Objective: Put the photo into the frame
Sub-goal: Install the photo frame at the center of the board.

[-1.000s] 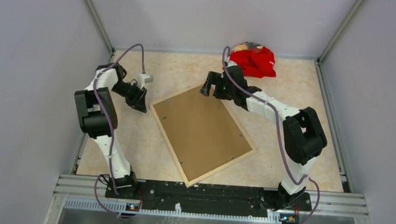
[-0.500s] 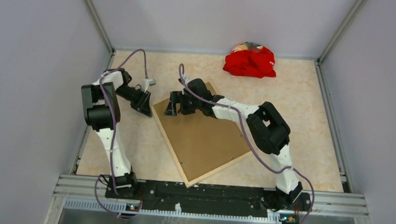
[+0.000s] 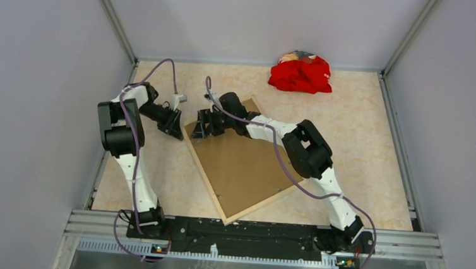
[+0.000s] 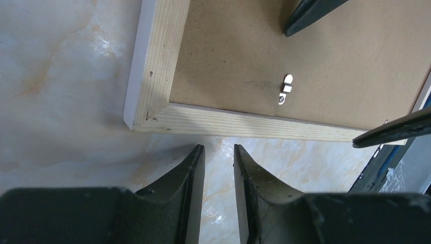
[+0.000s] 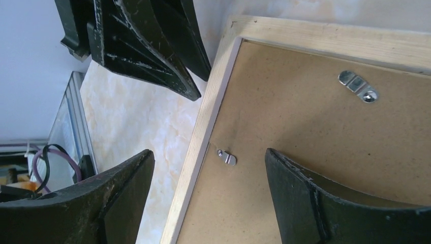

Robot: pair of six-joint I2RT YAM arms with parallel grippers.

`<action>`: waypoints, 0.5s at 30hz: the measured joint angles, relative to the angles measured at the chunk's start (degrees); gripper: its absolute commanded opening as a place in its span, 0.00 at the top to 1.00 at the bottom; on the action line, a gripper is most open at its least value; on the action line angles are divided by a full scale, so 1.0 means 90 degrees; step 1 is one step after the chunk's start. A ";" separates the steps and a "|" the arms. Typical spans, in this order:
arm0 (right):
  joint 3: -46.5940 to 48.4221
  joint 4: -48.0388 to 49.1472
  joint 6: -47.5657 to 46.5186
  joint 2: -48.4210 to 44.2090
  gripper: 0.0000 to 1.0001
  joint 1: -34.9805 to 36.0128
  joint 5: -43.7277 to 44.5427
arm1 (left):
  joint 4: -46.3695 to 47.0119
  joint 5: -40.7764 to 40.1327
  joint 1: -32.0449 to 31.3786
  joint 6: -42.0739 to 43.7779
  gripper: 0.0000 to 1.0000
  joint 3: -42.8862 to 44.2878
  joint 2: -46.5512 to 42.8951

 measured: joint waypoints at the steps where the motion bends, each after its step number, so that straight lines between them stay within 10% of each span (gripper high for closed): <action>1: 0.0002 0.0000 -0.0005 0.0049 0.20 0.0000 -0.0058 | 0.0007 0.0005 0.0000 -0.0007 0.66 -0.0002 0.0000; 15: 0.0197 0.0046 -0.0068 0.0255 0.23 0.0085 -0.0595 | 0.0024 0.0100 0.0000 -0.0039 0.66 -0.0063 0.0000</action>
